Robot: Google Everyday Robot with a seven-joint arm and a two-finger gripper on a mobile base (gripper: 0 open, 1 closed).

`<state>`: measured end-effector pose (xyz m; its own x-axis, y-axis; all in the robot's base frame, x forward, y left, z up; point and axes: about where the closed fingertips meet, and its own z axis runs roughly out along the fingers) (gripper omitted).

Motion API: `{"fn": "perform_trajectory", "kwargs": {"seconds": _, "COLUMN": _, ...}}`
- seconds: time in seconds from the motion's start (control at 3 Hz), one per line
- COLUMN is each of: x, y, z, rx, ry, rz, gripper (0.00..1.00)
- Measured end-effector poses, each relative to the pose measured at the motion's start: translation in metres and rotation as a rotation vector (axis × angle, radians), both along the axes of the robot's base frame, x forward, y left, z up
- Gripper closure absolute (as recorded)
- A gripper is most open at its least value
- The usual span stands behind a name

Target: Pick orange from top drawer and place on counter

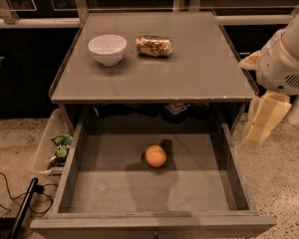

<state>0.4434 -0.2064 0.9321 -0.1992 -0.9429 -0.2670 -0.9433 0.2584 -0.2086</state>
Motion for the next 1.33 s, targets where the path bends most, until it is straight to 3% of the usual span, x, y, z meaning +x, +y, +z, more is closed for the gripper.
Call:
{"fn": "perform_trajectory", "kwargs": {"seconds": 0.33, "x": 0.009, "y": 0.015, "z": -0.051, "rx": 0.102, "ry": 0.03, "rz": 0.026, "gripper": 0.0}}
{"fn": "perform_trajectory", "kwargs": {"seconds": 0.67, "x": 0.009, "y": 0.015, "z": -0.051, "rx": 0.102, "ry": 0.03, "rz": 0.026, "gripper": 0.0}}
{"fn": "perform_trajectory", "kwargs": {"seconds": 1.33, "x": 0.012, "y": 0.047, "z": -0.112, "rx": 0.208, "ry": 0.093, "rz": 0.023, "gripper": 0.0}}
